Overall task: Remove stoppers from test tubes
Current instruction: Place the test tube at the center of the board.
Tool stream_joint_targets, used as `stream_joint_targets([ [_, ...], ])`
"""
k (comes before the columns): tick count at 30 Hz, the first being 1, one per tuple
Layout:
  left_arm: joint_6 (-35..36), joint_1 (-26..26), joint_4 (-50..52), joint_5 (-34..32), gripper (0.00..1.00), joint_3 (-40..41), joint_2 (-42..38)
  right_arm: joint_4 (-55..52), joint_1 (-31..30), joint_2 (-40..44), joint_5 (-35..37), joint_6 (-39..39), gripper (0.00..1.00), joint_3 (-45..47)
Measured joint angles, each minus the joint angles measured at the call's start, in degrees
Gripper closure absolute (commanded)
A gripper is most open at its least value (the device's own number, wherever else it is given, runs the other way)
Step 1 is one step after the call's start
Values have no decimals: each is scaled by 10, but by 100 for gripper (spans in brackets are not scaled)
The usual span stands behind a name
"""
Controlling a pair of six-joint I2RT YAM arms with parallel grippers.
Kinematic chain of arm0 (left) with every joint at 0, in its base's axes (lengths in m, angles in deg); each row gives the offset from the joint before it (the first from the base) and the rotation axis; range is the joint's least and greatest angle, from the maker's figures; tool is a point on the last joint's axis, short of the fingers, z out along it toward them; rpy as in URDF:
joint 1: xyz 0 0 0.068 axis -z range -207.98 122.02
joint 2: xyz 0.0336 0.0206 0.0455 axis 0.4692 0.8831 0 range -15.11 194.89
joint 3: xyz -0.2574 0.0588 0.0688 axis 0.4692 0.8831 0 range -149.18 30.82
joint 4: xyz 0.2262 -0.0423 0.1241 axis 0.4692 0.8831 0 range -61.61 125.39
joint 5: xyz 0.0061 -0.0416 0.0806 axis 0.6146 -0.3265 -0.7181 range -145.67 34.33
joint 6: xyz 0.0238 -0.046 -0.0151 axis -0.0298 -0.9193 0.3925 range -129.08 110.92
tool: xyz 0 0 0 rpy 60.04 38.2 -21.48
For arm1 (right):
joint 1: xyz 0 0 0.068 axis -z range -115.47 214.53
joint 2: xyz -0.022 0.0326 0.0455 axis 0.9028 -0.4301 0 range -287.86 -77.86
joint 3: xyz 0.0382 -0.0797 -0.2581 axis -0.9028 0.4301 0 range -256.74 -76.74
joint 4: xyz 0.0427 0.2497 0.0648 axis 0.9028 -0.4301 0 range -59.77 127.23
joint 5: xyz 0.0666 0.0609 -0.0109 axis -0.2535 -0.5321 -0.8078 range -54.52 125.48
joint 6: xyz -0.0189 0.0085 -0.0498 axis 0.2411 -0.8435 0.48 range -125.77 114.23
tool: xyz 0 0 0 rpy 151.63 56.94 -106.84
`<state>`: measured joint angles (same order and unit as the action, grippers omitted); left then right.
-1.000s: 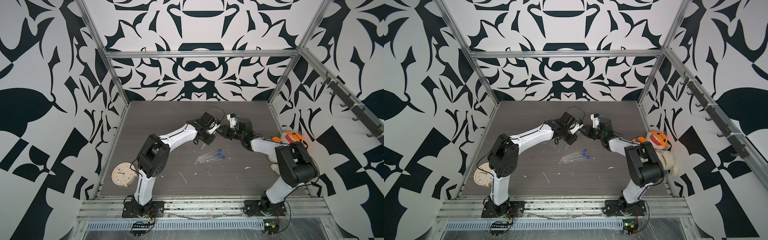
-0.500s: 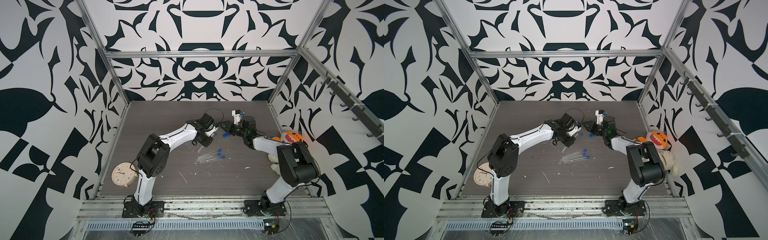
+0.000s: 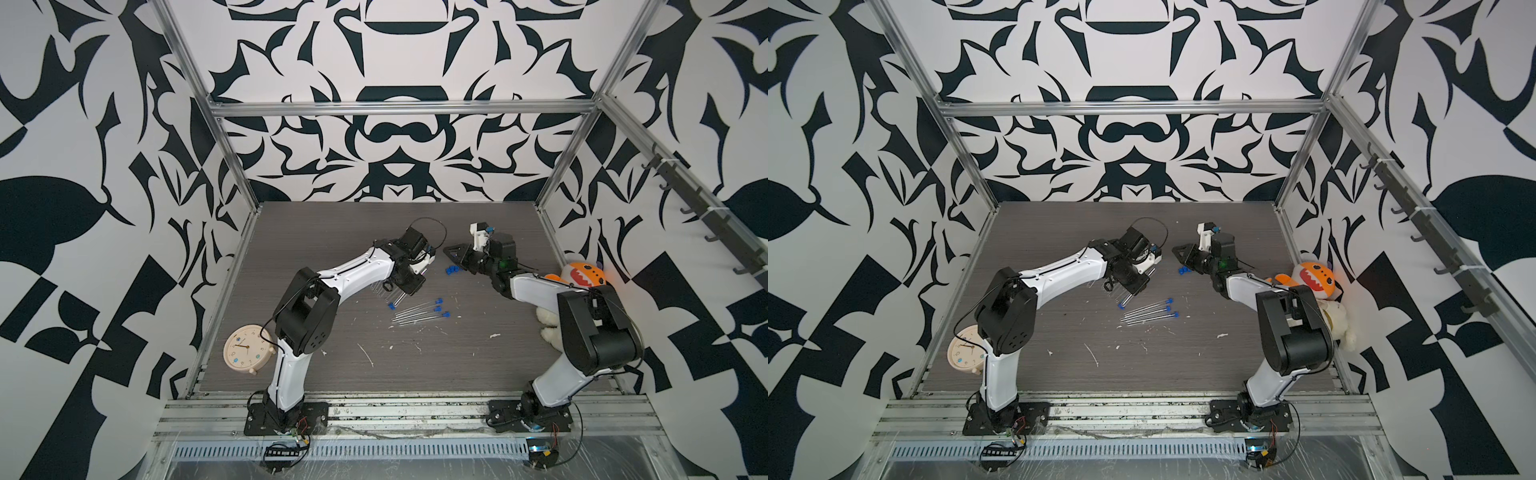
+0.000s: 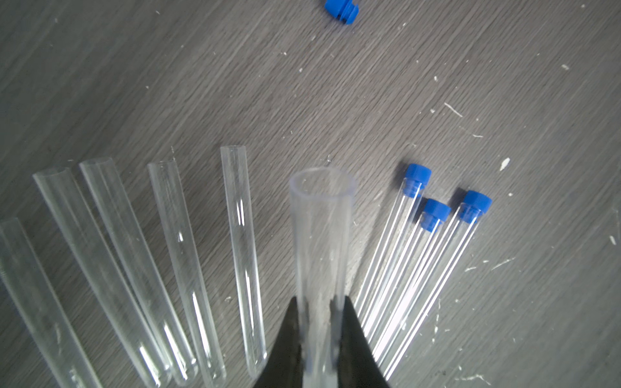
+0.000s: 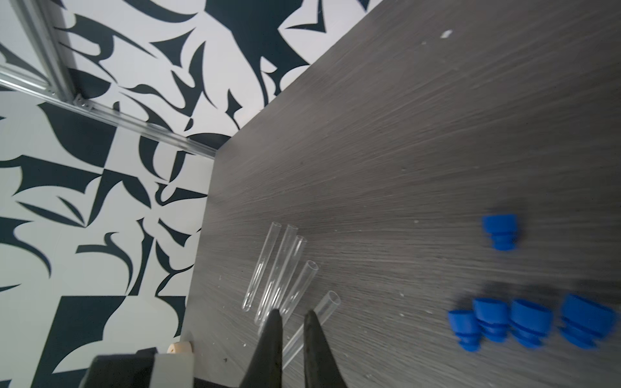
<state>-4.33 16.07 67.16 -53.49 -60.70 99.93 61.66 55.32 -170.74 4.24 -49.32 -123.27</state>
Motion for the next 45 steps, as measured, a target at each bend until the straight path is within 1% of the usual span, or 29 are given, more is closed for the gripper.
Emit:
stream_joint_targets([
  [5, 11, -2, 13, -8, 100, -39, 25, -37, 35, 45, 7, 17, 77, 28],
  [11, 18, -2, 20, -25, 100, -94, 85, -59, 76, 59, 4, 26, 72, 56],
  [14, 21, -2, 29, -36, 100, -105, 107, -71, 80, 64, 3, 33, 66, 64],
  [20, 22, -2, 43, -51, 100, -105, 122, -77, 80, 66, -4, 36, 56, 69],
  [23, 24, -2, 45, -60, 100, -105, 124, -77, 81, 66, -7, 35, 54, 69],
  [27, 24, -2, 46, -67, 100, -105, 130, -77, 83, 66, -8, 35, 53, 69],
  [33, 24, 0, 49, -71, 90, -105, 131, -77, 90, 66, -11, 35, 53, 69],
  [36, 24, 0, 49, -71, 82, -105, 131, -77, 95, 66, -14, 35, 53, 70],
  [45, 21, 3, 50, -70, 67, -105, 131, -81, 107, 81, -23, 35, 52, 78],
])
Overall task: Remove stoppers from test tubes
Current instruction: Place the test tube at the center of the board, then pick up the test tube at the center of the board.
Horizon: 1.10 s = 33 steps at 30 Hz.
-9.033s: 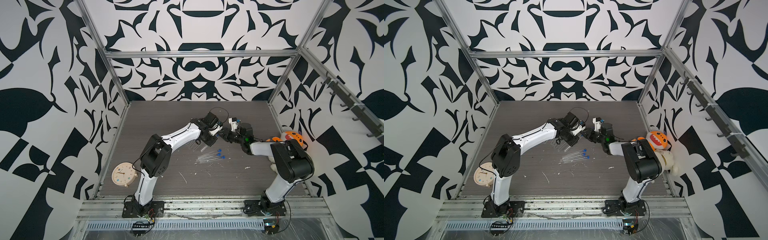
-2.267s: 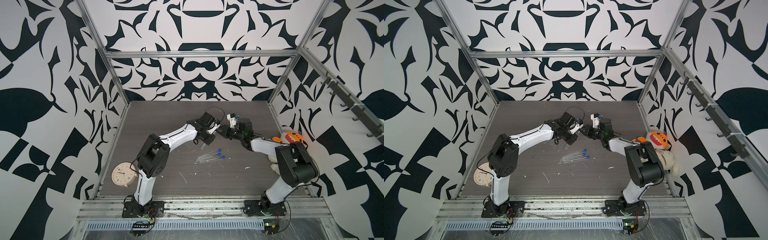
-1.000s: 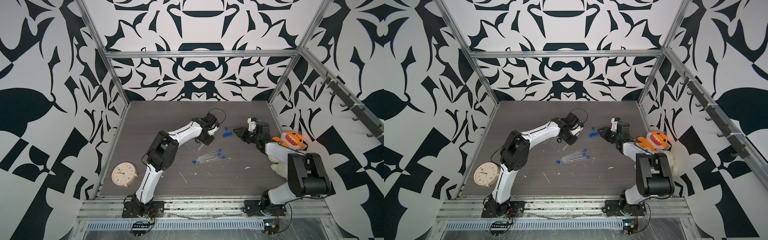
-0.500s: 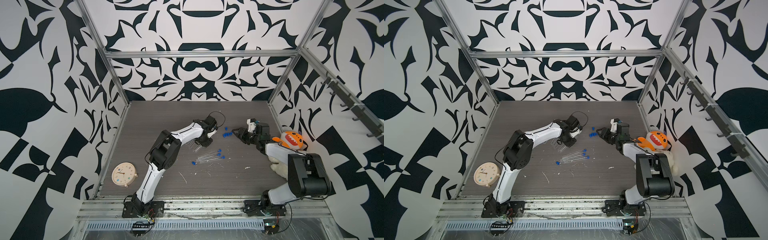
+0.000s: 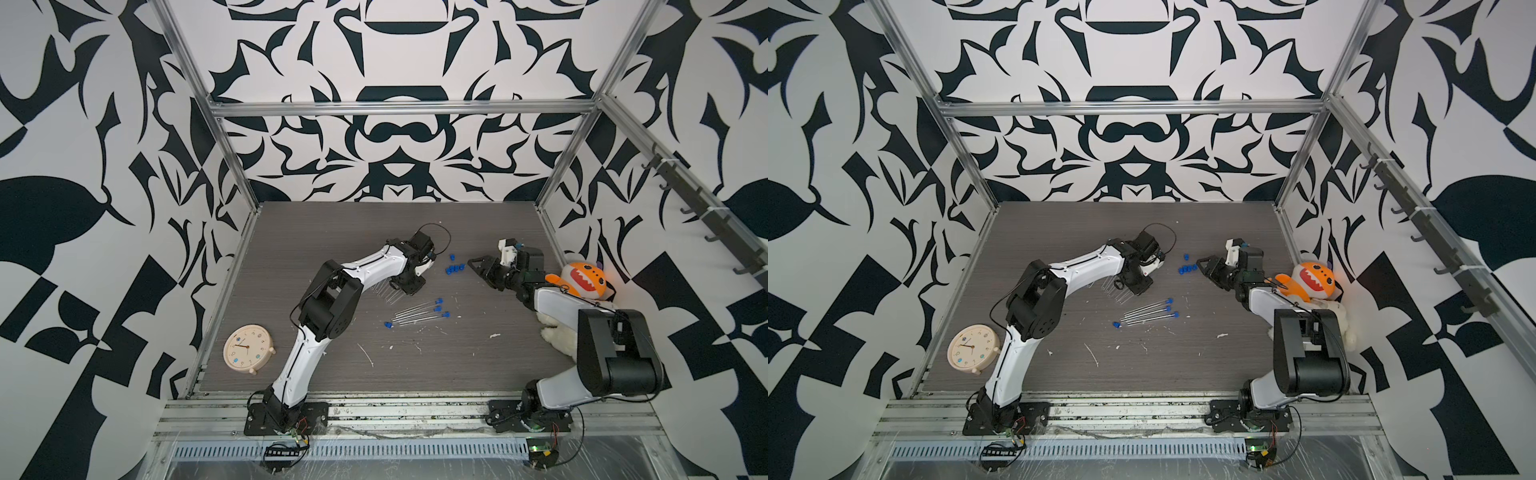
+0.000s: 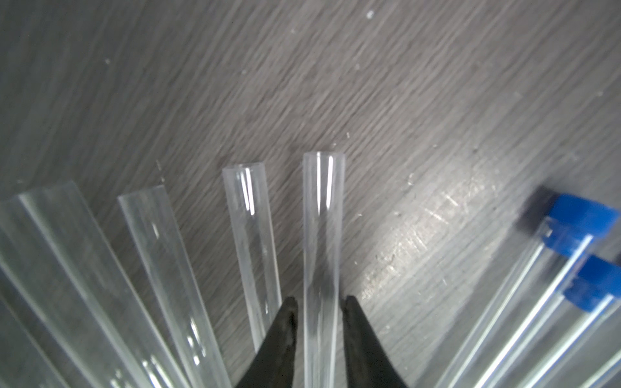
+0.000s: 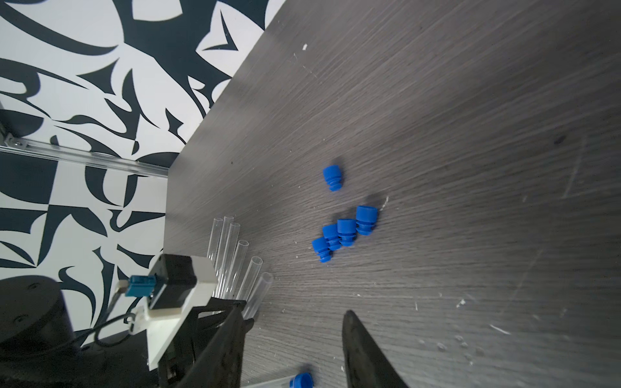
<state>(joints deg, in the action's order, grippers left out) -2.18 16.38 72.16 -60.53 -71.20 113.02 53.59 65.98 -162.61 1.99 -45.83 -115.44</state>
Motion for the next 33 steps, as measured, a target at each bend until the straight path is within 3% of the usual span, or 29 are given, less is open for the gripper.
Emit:
stream_joint_targets([
  [16, 0, 14, 27, -2, 55, -30, -8, -17, 8, 39, -8, 2, 45, 25],
  [20, 2, 27, 28, 0, 54, -3, -40, -29, 8, 57, -13, 4, 36, 48],
  [25, 6, 43, 26, 29, 54, 43, -87, -43, 7, 82, -16, 9, 33, 64],
  [33, 7, 49, 14, 51, 53, 52, -83, -45, -10, 91, -15, 10, 30, 90],
])
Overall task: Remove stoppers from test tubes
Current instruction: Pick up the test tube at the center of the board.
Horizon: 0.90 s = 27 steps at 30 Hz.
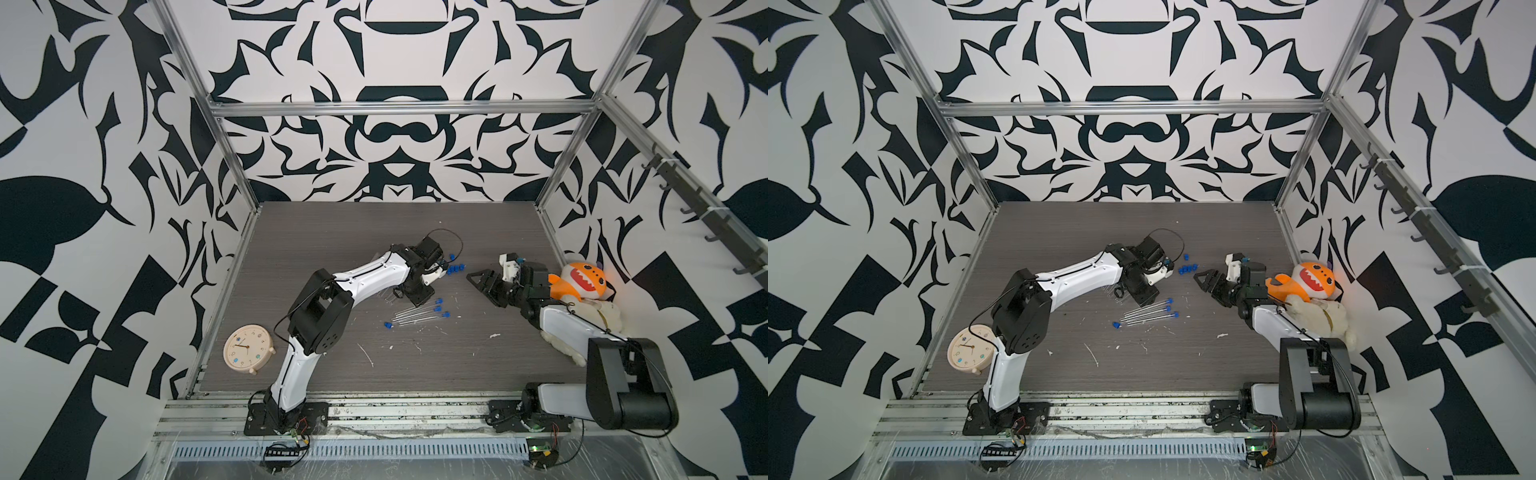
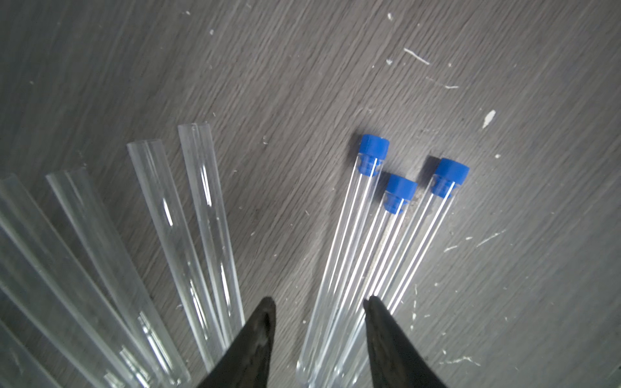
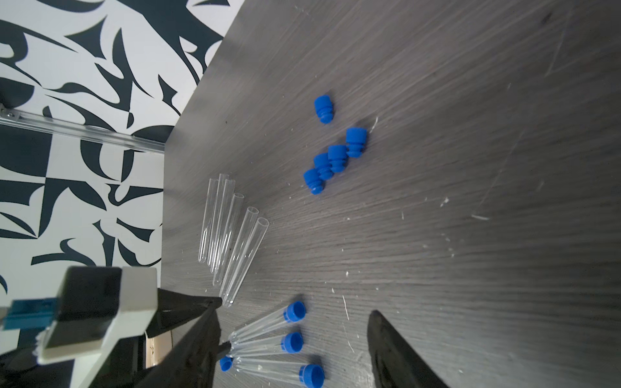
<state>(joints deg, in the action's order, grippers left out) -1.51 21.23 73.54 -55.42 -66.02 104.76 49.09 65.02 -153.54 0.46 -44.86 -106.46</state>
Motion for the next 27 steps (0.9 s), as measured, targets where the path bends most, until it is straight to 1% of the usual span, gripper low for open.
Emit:
stream_joint_targets([
  [7, 0, 0, -6, 0, 51, -3, 25, 7, -5, 0, 0, 0, 27, 19],
  [17, 0, 4, -9, -4, 51, -3, 43, 28, -5, -9, 0, 0, 26, 21],
  [22, 3, 7, -14, -7, 54, -3, 53, 30, -5, -9, 1, 0, 26, 21],
  [27, 5, 7, -20, -14, 60, -3, 59, 31, -5, -13, 0, -1, 26, 21],
])
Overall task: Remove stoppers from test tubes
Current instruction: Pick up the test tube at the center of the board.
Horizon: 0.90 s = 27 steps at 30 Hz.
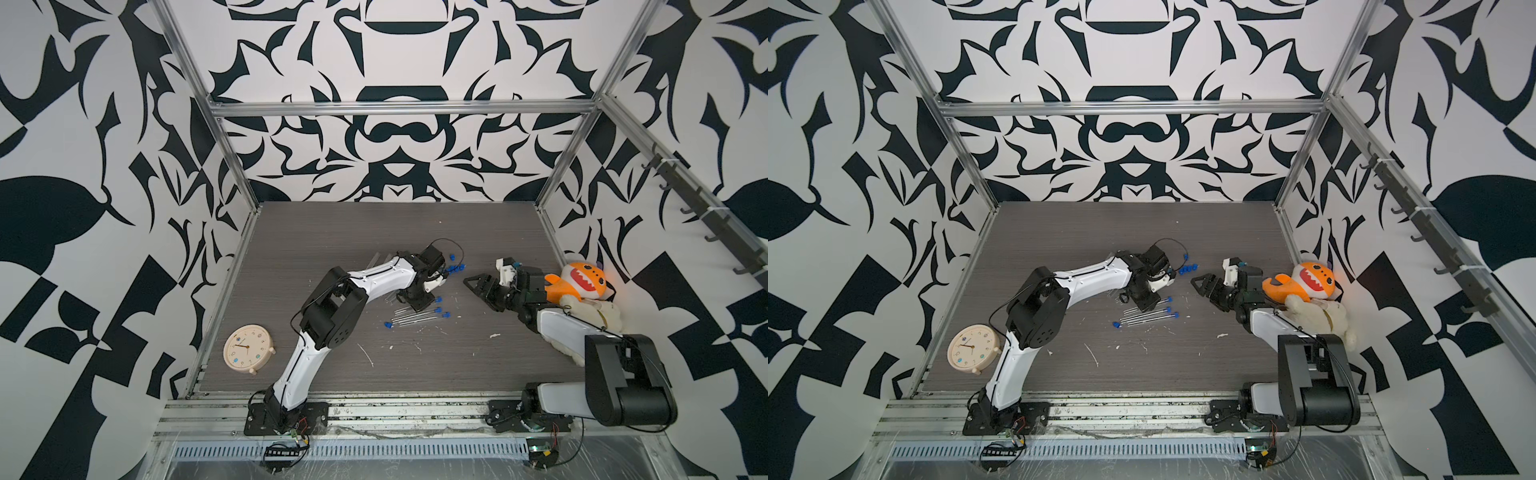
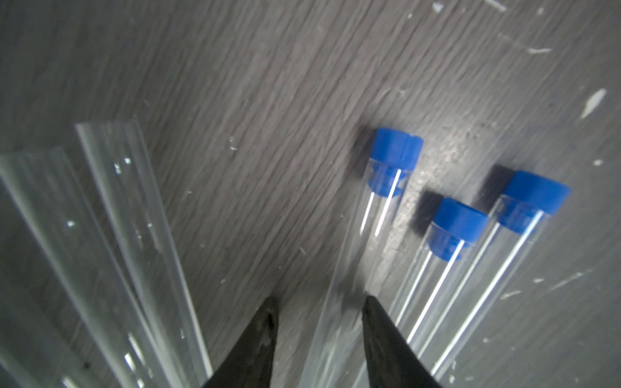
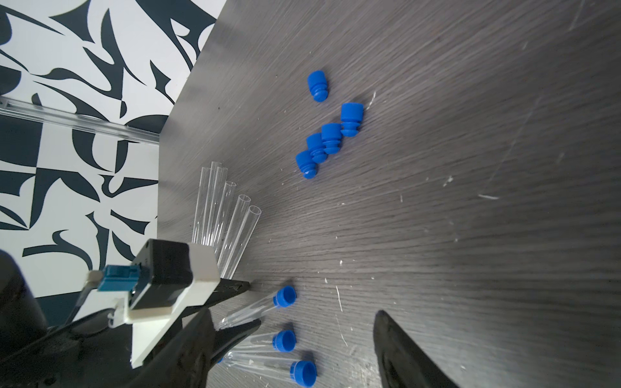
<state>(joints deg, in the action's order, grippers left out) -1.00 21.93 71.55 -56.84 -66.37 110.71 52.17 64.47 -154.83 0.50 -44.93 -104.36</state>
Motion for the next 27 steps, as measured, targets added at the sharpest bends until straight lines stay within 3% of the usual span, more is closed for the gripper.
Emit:
stream_joint_targets([
  [14, 9, 0, -16, -14, 83, 0, 2, 6, 0, -9, 1, -9, 26, 0],
  [27, 8, -4, -17, -14, 93, -1, 2, 20, 0, -9, -1, -16, 26, 0],
])
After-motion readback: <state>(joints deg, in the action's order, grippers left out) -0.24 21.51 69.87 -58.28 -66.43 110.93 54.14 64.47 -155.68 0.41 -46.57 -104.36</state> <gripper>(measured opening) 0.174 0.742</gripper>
